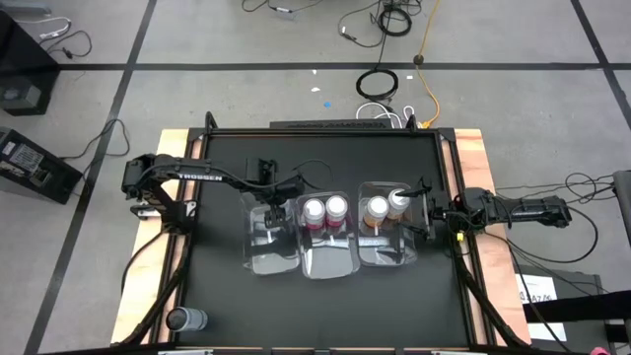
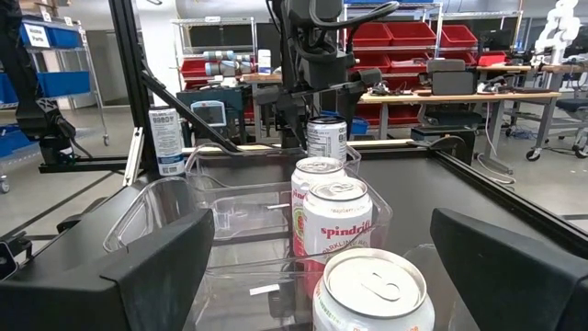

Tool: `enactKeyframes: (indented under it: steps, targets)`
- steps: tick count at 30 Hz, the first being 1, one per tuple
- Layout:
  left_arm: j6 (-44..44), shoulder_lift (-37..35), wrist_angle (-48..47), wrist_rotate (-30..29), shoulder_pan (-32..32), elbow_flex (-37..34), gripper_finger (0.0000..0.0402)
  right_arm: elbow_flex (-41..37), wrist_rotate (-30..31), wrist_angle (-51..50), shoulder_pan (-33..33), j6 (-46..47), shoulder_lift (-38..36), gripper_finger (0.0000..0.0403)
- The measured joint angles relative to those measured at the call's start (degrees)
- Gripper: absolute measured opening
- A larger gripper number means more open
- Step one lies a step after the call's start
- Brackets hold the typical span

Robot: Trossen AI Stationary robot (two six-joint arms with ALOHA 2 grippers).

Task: Sort soda cans
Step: Put the right white soda can into the left transparent bin

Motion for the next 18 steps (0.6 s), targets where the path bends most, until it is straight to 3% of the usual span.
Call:
enactKeyframes:
  steps: [18]
  targets:
    - [-0.35, -0.04, 0.07, -0.76, -0.18, 0.02, 0.032, 0.0, 0.01, 0.0, 0.0, 0.0, 0.0, 0.0398]
